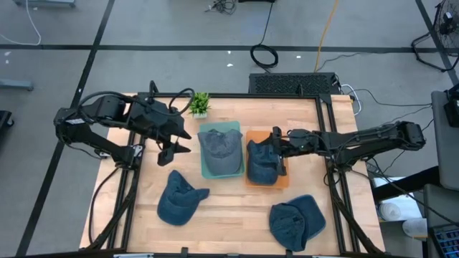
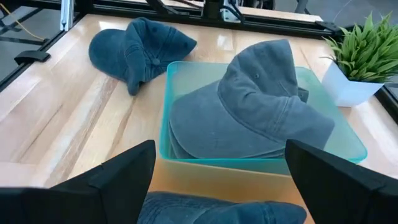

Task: Pick & Place hat
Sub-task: Put the right blue cap into the orange bin

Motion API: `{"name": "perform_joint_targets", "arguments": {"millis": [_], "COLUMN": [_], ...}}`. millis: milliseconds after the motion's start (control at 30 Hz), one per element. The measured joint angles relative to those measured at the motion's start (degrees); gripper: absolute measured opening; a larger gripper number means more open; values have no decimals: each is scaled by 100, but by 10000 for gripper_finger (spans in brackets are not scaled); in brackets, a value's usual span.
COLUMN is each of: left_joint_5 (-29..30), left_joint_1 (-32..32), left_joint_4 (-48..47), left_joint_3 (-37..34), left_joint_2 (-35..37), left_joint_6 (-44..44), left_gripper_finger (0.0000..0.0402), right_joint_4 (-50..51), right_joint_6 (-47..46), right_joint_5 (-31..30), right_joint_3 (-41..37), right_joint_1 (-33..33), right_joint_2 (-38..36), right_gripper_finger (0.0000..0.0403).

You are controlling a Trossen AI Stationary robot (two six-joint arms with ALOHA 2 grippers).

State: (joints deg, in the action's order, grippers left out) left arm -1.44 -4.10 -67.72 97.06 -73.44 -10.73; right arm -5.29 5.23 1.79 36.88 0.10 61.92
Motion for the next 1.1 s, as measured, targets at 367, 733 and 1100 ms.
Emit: {"name": "perform_joint_targets", "arguments": {"millis": [367,733,1100], "left_joint_5": [-347,-317,-308], "left_joint_1": [-6,-11,-11], "left_joint_4": [-176,-203,-212], "left_joint_3": [0,0,0], "left_joint_2": [-5,3,3], "left_joint_6": [-89,-170,-187], "left_gripper_finger": [305,313,300], "right_joint_4": [2215,4289,4946], "right_joint_6": [-622,-2654,-4066], "right_joint_5": [515,1205,1163], "right_joint_3": [650,789,766], "right_joint_1": [356,1229,2341], "right_joint_2": [-382,-692,-873], "right_gripper_finger": [345,345,345]}}
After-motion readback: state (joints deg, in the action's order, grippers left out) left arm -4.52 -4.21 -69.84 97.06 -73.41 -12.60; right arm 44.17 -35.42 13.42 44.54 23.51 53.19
